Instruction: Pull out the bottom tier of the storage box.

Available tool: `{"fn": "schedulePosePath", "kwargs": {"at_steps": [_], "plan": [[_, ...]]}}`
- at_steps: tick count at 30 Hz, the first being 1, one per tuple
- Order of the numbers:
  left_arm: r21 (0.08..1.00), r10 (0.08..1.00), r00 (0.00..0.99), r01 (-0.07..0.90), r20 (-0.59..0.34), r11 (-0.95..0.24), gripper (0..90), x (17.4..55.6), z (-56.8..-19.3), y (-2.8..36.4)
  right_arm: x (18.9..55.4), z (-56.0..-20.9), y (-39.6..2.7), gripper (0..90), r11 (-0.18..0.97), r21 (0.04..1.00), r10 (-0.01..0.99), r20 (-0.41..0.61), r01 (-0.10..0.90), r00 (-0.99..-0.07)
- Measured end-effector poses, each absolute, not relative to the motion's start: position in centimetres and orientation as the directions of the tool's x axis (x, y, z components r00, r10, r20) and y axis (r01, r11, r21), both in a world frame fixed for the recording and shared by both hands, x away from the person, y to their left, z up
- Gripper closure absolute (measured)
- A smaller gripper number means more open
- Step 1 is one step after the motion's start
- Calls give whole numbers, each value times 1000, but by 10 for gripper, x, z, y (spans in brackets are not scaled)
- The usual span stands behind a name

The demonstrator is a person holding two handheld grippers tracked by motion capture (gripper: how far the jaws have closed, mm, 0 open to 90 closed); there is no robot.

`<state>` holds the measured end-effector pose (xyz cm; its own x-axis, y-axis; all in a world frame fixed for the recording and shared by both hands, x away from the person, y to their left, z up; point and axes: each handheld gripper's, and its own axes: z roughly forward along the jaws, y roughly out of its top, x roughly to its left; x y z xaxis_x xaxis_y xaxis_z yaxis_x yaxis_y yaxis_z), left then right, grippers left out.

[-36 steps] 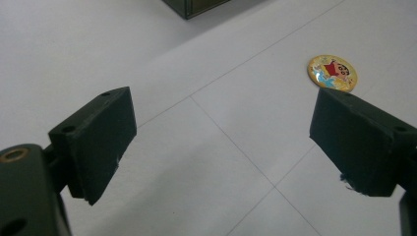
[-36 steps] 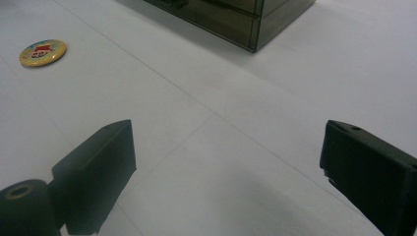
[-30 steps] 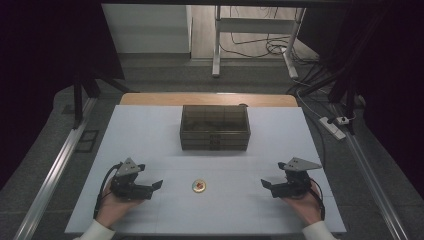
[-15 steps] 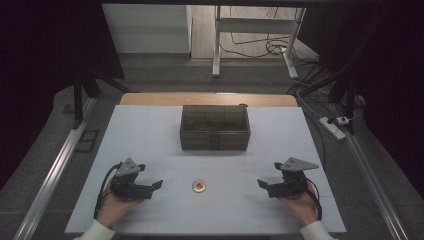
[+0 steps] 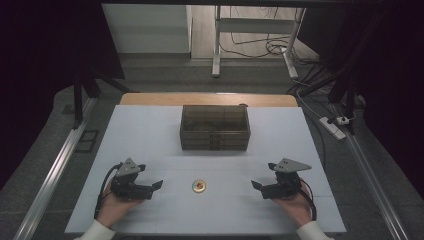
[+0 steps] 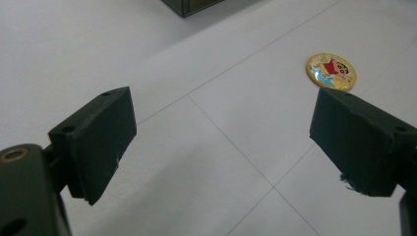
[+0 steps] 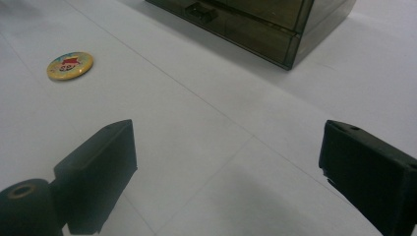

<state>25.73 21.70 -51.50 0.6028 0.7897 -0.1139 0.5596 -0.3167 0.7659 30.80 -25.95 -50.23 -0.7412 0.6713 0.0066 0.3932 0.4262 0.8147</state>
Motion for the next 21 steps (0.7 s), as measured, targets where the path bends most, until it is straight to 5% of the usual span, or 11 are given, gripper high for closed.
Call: {"fn": "schedulePosePath", "kwargs": {"at_steps": [21], "plan": [[766, 788, 606, 556, -110, -321, 101, 258, -516, 215, 306, -505, -240, 74, 435, 813, 651, 12, 386, -759]]}}
